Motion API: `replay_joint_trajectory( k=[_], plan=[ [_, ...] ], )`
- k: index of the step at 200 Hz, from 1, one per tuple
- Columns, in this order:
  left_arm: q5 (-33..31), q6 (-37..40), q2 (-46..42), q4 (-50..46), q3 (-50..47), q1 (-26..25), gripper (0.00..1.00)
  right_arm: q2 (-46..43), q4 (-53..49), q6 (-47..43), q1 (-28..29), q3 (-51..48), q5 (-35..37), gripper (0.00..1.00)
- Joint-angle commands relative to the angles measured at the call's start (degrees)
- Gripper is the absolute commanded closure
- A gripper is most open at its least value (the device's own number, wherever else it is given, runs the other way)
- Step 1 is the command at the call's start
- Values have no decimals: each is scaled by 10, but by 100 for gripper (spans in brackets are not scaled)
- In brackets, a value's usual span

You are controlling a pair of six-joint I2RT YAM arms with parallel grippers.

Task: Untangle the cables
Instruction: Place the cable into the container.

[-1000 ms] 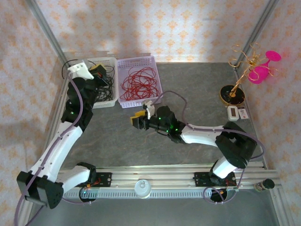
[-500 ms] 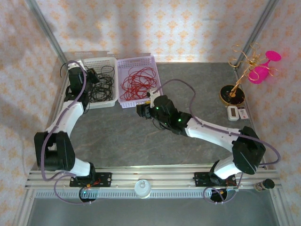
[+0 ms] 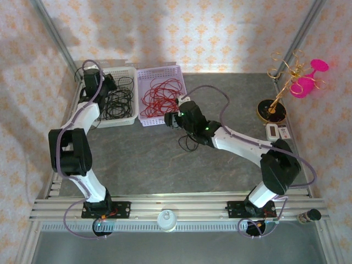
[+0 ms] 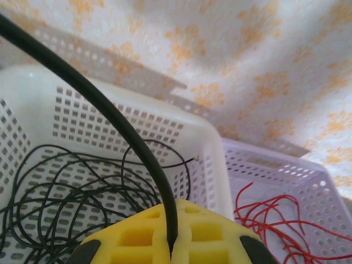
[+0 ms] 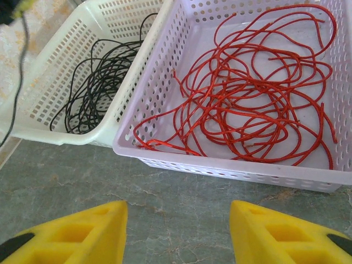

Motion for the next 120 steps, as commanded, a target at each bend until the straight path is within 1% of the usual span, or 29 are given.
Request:
replay_joint_trajectory(
  k=[1, 32, 48, 58, 72, 85, 120],
  plan=[
    [-16, 16, -83, -22, -8, 11, 100, 0, -3, 5, 1, 12, 3, 49],
    [10, 41, -160, -66, 1, 18, 100, 5, 11, 12, 1, 4, -5, 49],
    [22, 47, -176, -82, 26, 18, 100, 11, 12, 15, 1, 8, -5, 49],
    [21, 54, -176, -74, 38, 18, 100, 14, 15, 17, 1, 11, -7, 49],
    [10, 54, -158, -32, 45, 18, 100, 21, 15, 16, 1, 17, -17, 49],
    [23, 43, -127, 19, 47, 18, 100, 29, 9, 11, 1, 28, -23, 49],
    [38, 6, -22, 67, 86, 17, 100, 45, -13, 3, 1, 57, -38, 49]
  ],
)
